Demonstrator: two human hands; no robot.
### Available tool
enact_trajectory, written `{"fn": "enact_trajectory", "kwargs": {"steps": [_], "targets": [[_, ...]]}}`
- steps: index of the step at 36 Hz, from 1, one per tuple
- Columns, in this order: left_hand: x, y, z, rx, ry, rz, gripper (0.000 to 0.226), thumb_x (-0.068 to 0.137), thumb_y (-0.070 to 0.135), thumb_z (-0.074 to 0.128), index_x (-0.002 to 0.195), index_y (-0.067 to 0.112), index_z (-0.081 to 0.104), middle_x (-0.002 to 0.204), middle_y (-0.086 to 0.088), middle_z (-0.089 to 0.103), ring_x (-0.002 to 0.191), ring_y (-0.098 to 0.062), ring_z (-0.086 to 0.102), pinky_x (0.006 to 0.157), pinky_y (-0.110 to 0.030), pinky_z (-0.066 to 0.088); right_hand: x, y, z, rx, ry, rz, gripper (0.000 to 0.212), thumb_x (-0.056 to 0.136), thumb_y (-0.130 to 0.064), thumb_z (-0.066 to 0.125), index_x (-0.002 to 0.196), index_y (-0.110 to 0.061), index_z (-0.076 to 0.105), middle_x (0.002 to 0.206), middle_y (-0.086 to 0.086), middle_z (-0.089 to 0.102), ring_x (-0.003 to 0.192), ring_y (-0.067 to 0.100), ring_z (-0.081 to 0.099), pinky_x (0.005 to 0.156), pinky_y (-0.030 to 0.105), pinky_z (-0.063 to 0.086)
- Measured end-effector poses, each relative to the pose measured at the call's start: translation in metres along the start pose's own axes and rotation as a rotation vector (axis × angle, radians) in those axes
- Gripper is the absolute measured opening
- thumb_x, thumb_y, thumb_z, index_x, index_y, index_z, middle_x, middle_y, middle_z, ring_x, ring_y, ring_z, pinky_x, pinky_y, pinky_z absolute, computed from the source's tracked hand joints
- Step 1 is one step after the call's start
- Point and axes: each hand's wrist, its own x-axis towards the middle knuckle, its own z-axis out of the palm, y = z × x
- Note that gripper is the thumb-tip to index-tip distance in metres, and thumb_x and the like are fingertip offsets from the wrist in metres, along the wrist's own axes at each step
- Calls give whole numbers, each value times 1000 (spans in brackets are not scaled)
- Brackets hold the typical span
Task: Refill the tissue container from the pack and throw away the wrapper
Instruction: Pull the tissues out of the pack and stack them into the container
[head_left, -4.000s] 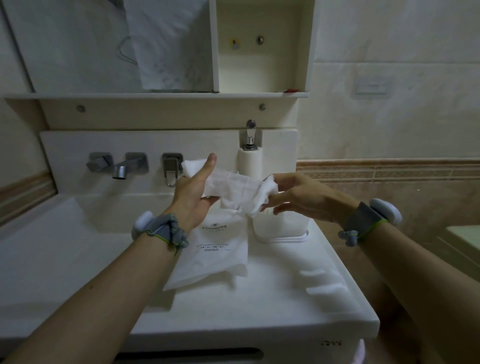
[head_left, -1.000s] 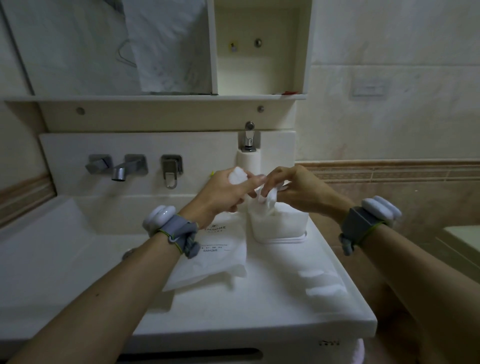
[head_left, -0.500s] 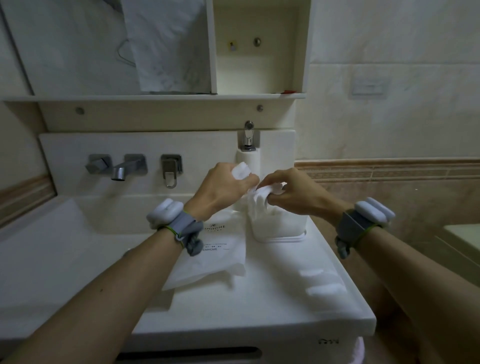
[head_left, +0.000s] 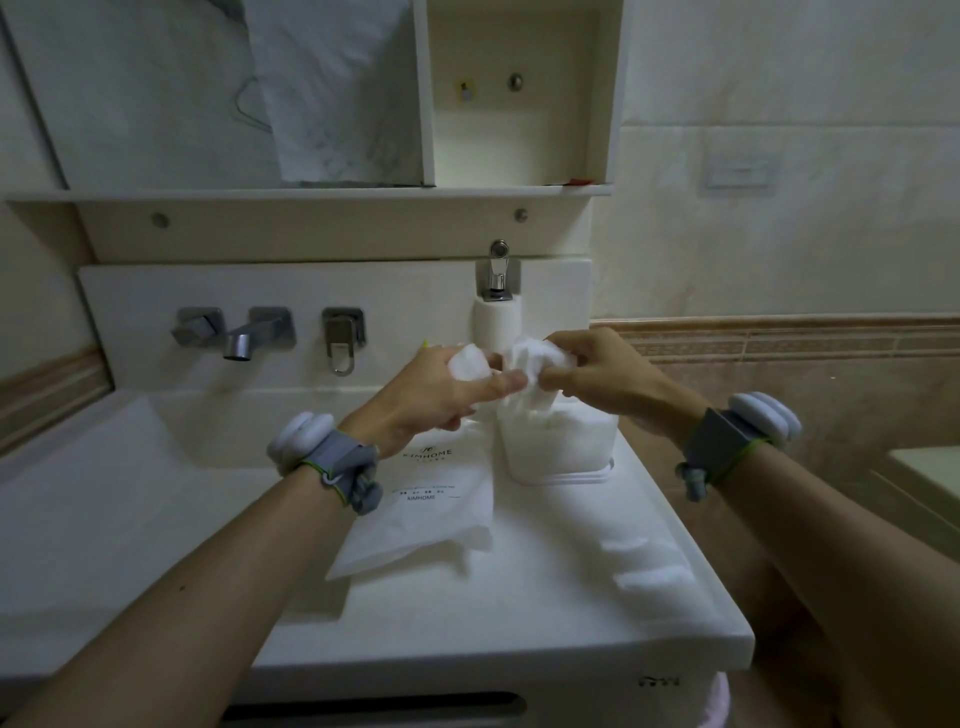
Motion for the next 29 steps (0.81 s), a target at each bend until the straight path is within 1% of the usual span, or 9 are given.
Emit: {"fn": "enact_trajectory", "kwargs": {"steps": [3,5,7,11,14,17,21,23,29], "targets": [[1,0,5,210,32,98,45,68,42,85,108,26,69,88,6,69,68,-6,58,54,-19,43,1,1,-1,3,-3,33,4,81,-14,67,81,-16,70,74,5,65,66,10,58,64,27,49],[5,-3,10,265,126,149,42,67,38,86,103,24,69,93,3,71,79,-16,64,66,-33,52,0,0,0,-11,0,31,4,82,-15,68,81,-20,68,73,-2,63,64,6,57,61,23,47],[7,-4,14,250,200,149,36,66,33,85,96,20,69,89,-3,71,81,-26,64,71,-40,53,0,-2,1,-11,10,43,15,83,-18,70,98,-21,67,86,-6,64,72,5,60,62,16,47],[8,0,13,89,167,39,29,73,17,80,99,13,67,76,1,59,62,-15,49,53,-27,40,0,-3,-5,350,-46,159,72,82,-11,74,143,-23,39,128,1,51,108,16,59,82,25,53],[7,3,10,-21,90,-85,36,73,11,78,107,8,66,73,0,55,53,-11,45,47,-23,32,0,-4,-16,678,-177,240,77,81,-15,73,147,-16,34,128,7,57,110,24,64,88,36,55],[8,4,9,-43,49,-119,41,73,10,76,112,4,64,71,-1,53,47,-9,42,46,-23,31,2,-4,-20,539,-270,254,81,75,-38,76,141,-6,42,119,11,65,101,24,70,82,34,57],[9,5,10,-34,55,-99,33,76,14,77,107,8,66,73,0,55,54,-11,44,50,-25,33,5,-5,-15,188,-244,220,59,66,-48,79,108,-7,70,90,10,72,73,17,64,67,27,54],[12,4,10,-34,82,-85,26,78,16,76,103,16,67,73,1,57,55,-11,45,51,-25,35,7,-5,-15,82,-183,218,46,67,-45,81,95,-9,75,79,13,68,66,16,58,60,27,49],[23,-14,9,147,256,19,17,80,17,70,96,24,70,90,1,66,63,-14,51,55,-22,38,17,7,-17,59,248,183,19,88,-19,66,103,-6,64,96,12,70,81,21,68,71,31,58]]}}
